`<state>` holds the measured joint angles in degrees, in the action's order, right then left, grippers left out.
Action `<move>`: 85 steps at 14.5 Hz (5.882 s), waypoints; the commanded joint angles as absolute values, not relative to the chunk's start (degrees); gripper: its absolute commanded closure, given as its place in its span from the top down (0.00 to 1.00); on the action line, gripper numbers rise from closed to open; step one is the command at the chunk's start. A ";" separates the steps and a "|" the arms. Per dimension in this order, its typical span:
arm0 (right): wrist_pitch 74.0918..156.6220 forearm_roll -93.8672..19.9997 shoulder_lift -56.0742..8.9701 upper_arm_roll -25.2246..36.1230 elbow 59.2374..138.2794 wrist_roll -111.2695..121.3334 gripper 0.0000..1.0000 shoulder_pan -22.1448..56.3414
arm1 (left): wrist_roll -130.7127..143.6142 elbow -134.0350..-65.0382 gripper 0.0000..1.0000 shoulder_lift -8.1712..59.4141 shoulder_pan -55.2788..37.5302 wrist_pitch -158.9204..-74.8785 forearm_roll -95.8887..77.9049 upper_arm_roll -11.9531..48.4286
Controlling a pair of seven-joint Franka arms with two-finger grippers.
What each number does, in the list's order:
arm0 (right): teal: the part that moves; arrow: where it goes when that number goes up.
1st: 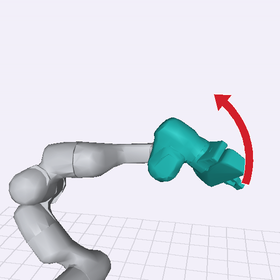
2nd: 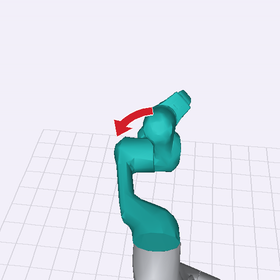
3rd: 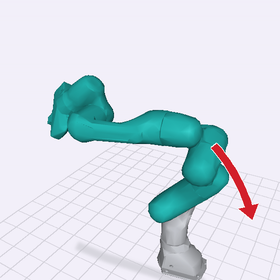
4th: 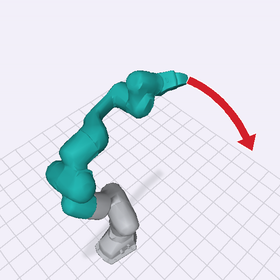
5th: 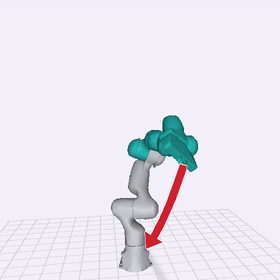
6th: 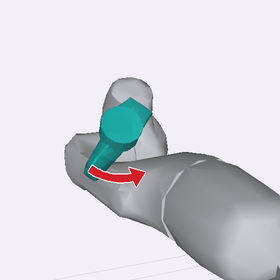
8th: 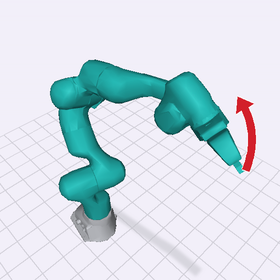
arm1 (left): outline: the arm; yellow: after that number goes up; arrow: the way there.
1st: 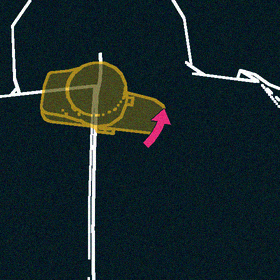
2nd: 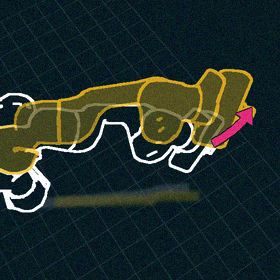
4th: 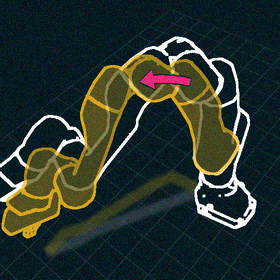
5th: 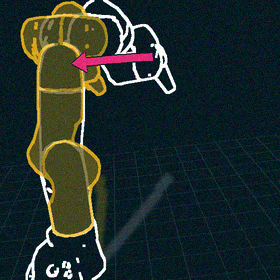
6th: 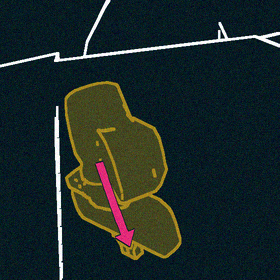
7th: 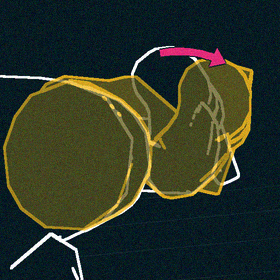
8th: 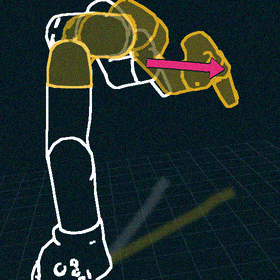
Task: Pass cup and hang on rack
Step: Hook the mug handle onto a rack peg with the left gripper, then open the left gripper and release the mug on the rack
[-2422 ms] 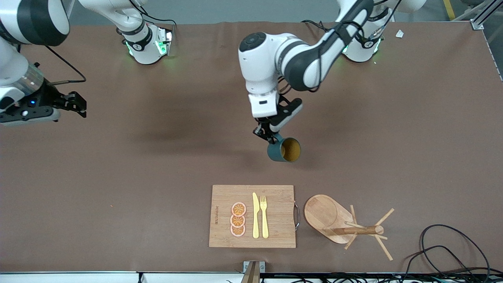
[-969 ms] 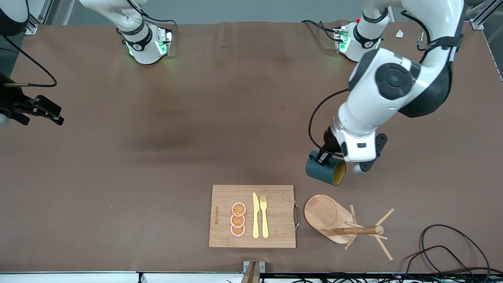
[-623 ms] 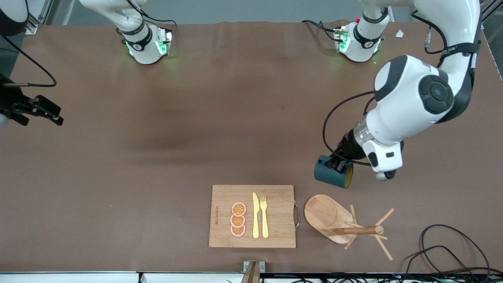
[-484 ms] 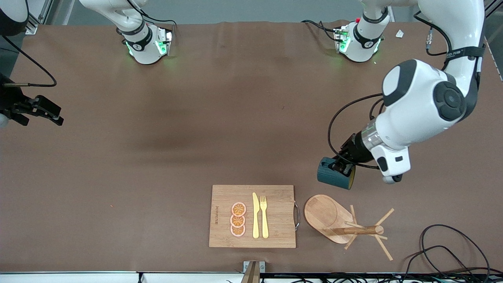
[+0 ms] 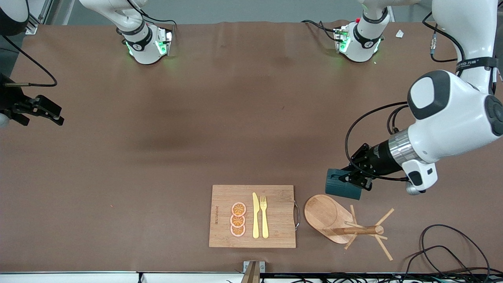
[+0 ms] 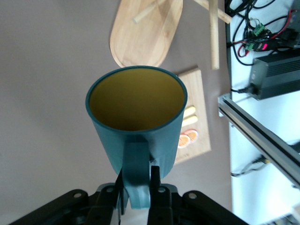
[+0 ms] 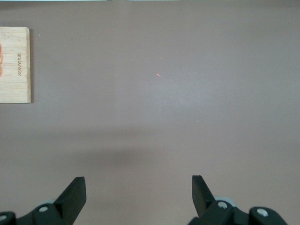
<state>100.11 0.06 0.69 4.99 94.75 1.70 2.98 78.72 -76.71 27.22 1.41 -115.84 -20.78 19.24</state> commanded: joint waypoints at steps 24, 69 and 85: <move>99.14 0.26 -0.09 4.48 92.37 1.85 1.00 2.99 | 60.12 -71.63 0.00 37.61 3.69 -127.61 -48.07 19.78; 99.05 0.44 -0.70 4.48 91.41 2.11 1.00 2.99 | 59.32 -72.25 1.00 42.54 8.00 -129.64 -52.30 19.60; 99.05 0.35 -0.97 4.48 91.32 2.29 1.00 2.20 | 45.30 -72.69 1.00 20.49 7.47 -102.33 -3.89 22.24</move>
<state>99.86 0.11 -0.33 4.69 92.46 1.72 2.96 52.09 -71.09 24.30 6.42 -106.27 -8.34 21.99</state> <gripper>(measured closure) 0.000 0.000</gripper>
